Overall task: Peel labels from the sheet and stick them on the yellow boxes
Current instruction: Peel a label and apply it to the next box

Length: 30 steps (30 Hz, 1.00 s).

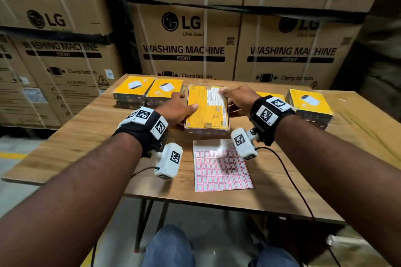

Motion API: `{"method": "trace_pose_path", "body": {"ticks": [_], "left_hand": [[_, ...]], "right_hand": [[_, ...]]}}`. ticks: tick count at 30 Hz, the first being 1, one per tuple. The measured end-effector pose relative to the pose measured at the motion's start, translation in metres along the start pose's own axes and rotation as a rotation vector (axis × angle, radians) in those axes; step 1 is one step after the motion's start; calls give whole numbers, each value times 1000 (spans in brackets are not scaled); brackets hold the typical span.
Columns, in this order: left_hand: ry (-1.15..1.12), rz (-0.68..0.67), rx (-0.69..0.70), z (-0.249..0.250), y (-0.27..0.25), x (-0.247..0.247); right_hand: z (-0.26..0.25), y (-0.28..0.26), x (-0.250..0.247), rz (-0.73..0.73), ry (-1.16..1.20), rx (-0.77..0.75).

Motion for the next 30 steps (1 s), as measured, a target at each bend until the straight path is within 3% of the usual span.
{"method": "trace_pose_path", "body": {"ticks": [6,13,19,21,25,30], "left_hand": [[31,53,-7,4,6,14],[-237,14,-55,-11,15,29],[20,79,-20,-8,11,28],[90,113,52,0,9,28],[149,292,358,29,-9,17],[367,18,468,38,-15,51]], "right_hand": [[20,-2,6,-165,-285,31],[31,-8,6,-194,-149,86],[42,-3,7,-181,-445,13],[41,-5,6,-167,-581,-29],[41,-2,4,-113,-773,-117],[33,-6,4,-74,-878,-191]]}}
Point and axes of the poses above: each hand's wrist, its own y-axis towards the middle knuckle, its own x-axis out of the palm, z = x × y, the point moved 9 cm from there along y, towards the middle knuckle, and after that the axes turned 6 degrees about -x, right-handed, at the moved point
